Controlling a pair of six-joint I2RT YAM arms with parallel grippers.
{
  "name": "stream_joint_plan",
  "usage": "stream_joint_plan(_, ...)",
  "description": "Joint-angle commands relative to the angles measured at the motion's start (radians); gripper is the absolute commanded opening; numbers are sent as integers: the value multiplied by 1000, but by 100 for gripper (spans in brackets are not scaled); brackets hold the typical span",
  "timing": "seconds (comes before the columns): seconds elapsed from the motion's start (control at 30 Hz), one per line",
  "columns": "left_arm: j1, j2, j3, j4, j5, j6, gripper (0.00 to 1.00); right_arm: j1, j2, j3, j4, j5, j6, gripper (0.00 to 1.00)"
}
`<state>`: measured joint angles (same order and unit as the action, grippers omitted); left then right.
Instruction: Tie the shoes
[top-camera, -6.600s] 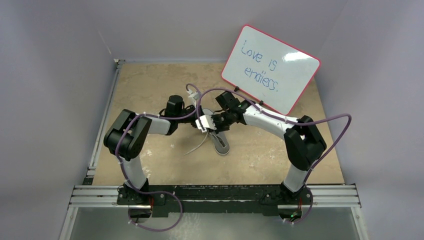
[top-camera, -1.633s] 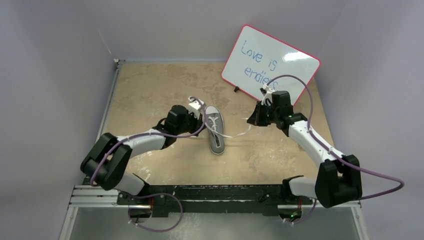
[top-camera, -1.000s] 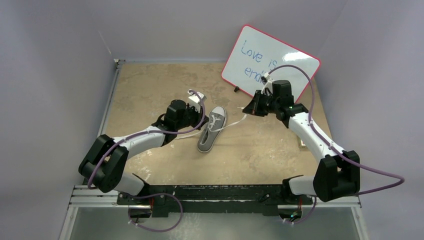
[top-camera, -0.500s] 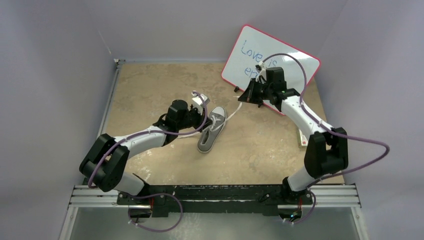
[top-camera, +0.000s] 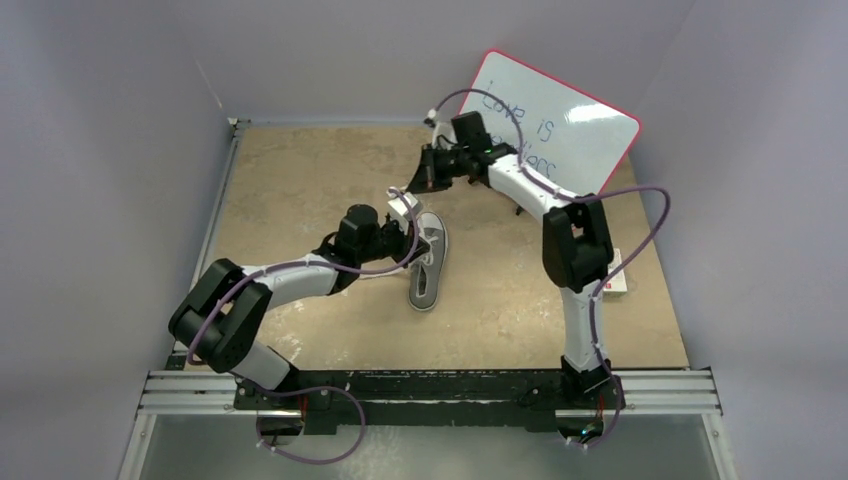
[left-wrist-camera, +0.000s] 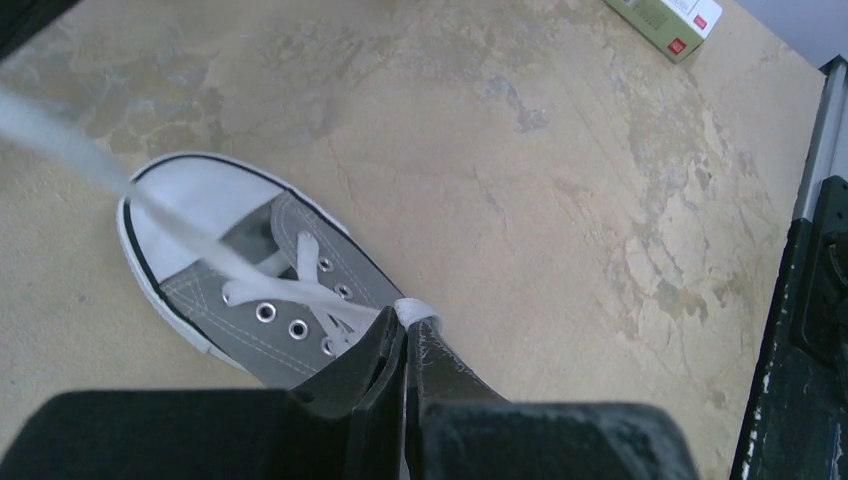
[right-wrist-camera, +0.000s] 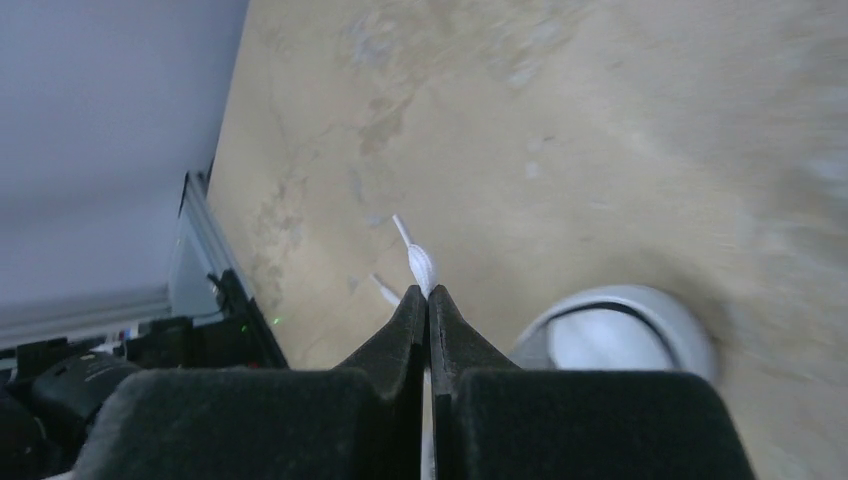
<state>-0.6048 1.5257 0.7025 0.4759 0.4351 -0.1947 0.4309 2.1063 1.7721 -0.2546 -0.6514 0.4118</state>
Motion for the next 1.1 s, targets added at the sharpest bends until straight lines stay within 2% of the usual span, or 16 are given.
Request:
stream_joint_plan(0.0,-6,-70,-62,91,-10,28,0,115,30,58,-39,-135,29,0)
stream_joint_plan(0.23,-6,-144,-145,74,0,117,0,188,67,47,-89,-244,31,0)
stream_joint_plan(0.53,-6,-145,-157,55,36,257,0,226,173,144,-435,-375,-179,0)
stream_joint_plan(0.73,-6,-125,-150,46,46,297,0,262,184,100,-524,-438,-249,4)
stream_joint_plan(0.83,-6,-127,-157,54,51,292,0,260,159,83,-543,-493,-241,20)
stream_joint_plan(0.87,-5,-130,-161,58,53,288,0,252,142,86,-533,-477,-237,33)
stream_joint_plan(0.97,-5,-137,-166,67,65,262,0,214,78,70,-455,-416,-167,58)
stream_joint_plan(1.07,-6,-140,-157,66,76,233,0,157,41,86,-442,-369,-139,66)
